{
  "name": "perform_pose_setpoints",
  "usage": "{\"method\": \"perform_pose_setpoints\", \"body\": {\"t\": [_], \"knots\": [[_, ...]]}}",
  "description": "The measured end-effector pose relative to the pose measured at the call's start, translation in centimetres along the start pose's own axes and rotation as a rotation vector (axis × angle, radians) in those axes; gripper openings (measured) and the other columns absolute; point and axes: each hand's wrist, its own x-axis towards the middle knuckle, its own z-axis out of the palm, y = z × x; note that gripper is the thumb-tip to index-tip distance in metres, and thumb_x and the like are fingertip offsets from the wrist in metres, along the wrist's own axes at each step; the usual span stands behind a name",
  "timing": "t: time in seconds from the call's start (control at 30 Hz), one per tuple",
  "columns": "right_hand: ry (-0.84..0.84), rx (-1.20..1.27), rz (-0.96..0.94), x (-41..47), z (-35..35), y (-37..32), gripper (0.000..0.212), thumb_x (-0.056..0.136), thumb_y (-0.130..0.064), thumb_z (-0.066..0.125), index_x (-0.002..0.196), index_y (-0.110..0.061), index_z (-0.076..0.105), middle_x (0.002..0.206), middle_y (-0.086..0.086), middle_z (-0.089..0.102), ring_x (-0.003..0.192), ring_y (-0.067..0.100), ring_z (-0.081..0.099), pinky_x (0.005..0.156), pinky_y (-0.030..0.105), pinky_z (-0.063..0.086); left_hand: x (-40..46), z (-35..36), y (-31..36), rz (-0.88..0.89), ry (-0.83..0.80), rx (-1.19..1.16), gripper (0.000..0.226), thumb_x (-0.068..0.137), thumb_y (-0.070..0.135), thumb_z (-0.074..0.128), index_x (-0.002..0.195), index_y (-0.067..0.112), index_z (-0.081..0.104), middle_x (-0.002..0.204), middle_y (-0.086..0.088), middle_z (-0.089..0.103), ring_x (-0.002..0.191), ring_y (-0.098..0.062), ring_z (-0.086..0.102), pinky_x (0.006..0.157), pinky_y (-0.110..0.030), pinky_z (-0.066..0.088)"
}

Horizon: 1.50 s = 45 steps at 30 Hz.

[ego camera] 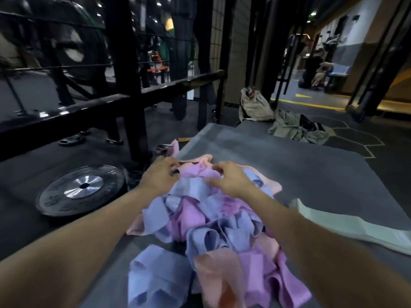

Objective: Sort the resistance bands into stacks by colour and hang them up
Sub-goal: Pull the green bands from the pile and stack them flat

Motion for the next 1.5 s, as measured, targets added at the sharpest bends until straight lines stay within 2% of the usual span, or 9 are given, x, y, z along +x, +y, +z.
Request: {"method": "perform_pose_setpoints", "body": {"t": [0.2, 0.27, 0.43, 0.6, 0.73, 1.03, 1.27, 1.37, 1.5], "knots": [[-0.297, -0.026, 0.084, 2.3, 4.5, -2.8, 0.106, 0.052, -0.062, 0.079, 0.141, -0.036, 0.028, 0.147, 0.006, 0.03, 0.134, 0.028, 0.032, 0.108, 0.044, 0.036, -0.6, -0.3, -5.2, -0.151, -0.029, -0.039, 0.03, 0.085, 0.02, 0.064, 0.112, 0.008, 0.06, 0.111, -0.011, 0.058, 0.1, -0.027, 0.058, 0.086, -0.028, 0.042], [-0.361, -0.164, 0.003, 1.9, 5.8, -2.9, 0.093, 0.059, -0.053, 0.079, 0.138, -0.032, 0.035, 0.137, 0.004, 0.046, 0.125, 0.026, 0.044, 0.101, 0.039, 0.041, -1.1, 0.1, -6.0, -0.168, -0.05, -0.085, 0.029, 0.086, 0.019, 0.064, 0.112, 0.006, 0.059, 0.108, -0.01, 0.062, 0.1, -0.028, 0.059, 0.087, -0.03, 0.045], [-0.082, -0.219, -0.009, 0.4, 5.2, -1.9, 0.031, 0.083, -0.014, 0.057, 0.114, -0.019, 0.052, 0.111, 0.01, 0.061, 0.103, 0.03, 0.057, 0.068, 0.026, 0.032, -2.6, 0.7, -5.4, -0.155, -0.108, -0.272, 0.015, 0.089, 0.023, 0.062, 0.098, 0.01, 0.06, 0.083, -0.002, 0.062, 0.085, -0.026, 0.061, 0.084, -0.032, 0.046], [0.105, -0.046, 0.047, -1.0, 1.3, -1.1, 0.03, 0.082, -0.006, 0.056, 0.111, -0.011, 0.059, 0.103, 0.015, 0.066, 0.085, 0.021, 0.056, 0.07, 0.029, 0.037, -3.4, -0.6, -3.0, -0.121, -0.051, -0.314, 0.023, 0.094, 0.023, 0.054, 0.102, 0.005, 0.065, 0.097, -0.011, 0.067, 0.092, -0.025, 0.06, 0.085, -0.032, 0.043], [0.293, -0.058, 0.128, -2.1, -2.5, -0.6, 0.021, 0.077, 0.001, 0.056, 0.096, -0.005, 0.061, 0.094, 0.016, 0.067, 0.09, 0.034, 0.06, 0.07, 0.033, 0.04, -3.7, -0.7, -2.1, -0.178, -0.051, -0.401, 0.009, 0.091, 0.021, 0.059, 0.094, 0.014, 0.063, 0.092, -0.006, 0.066, 0.086, -0.021, 0.06, 0.078, -0.026, 0.046], [0.364, 0.019, 0.189, -4.9, -6.4, -1.4, 0.022, 0.079, 0.003, 0.047, 0.09, -0.01, 0.06, 0.078, 0.006, 0.058, 0.077, 0.024, 0.053, 0.063, 0.028, 0.036, -5.7, -0.5, -0.6, -0.168, -0.099, -0.394, 0.016, 0.085, 0.004, 0.061, 0.1, 0.003, 0.065, 0.09, 0.0, 0.06, 0.083, -0.015, 0.056, 0.059, -0.001, 0.039], [0.346, 0.144, 0.129, -6.0, -5.7, -1.7, 0.024, 0.08, 0.005, 0.051, 0.092, -0.011, 0.063, 0.079, 0.002, 0.062, 0.074, 0.015, 0.055, 0.063, 0.023, 0.04, -4.5, -0.6, 2.1, -0.158, -0.046, -0.58, 0.042, 0.084, 0.002, 0.065, 0.124, 0.008, 0.052, 0.108, 0.0, 0.054, 0.098, -0.02, 0.057, 0.084, -0.031, 0.047], [0.29, 0.315, 0.082, -6.0, -5.6, -2.2, 0.016, 0.09, -0.006, 0.057, 0.076, -0.013, 0.055, 0.064, -0.006, 0.055, 0.058, 0.002, 0.045, 0.047, 0.009, 0.038, -2.9, 0.4, 3.7, -0.103, -0.064, -0.541, 0.063, 0.081, 0.009, 0.07, 0.137, 0.015, 0.041, 0.121, 0.003, 0.045, 0.113, -0.018, 0.05, 0.099, -0.034, 0.043], [0.276, 0.517, 0.105, -5.2, -6.3, -2.8, 0.027, 0.09, 0.006, 0.05, 0.073, -0.013, 0.057, 0.057, -0.009, 0.055, 0.054, 0.001, 0.046, 0.045, 0.011, 0.039, -0.9, 1.2, 5.2, -0.102, -0.112, -0.675, 0.037, 0.084, -0.001, 0.064, 0.119, 0.006, 0.054, 0.102, -0.007, 0.059, 0.093, -0.017, 0.059, 0.085, -0.03, 0.051]]}}
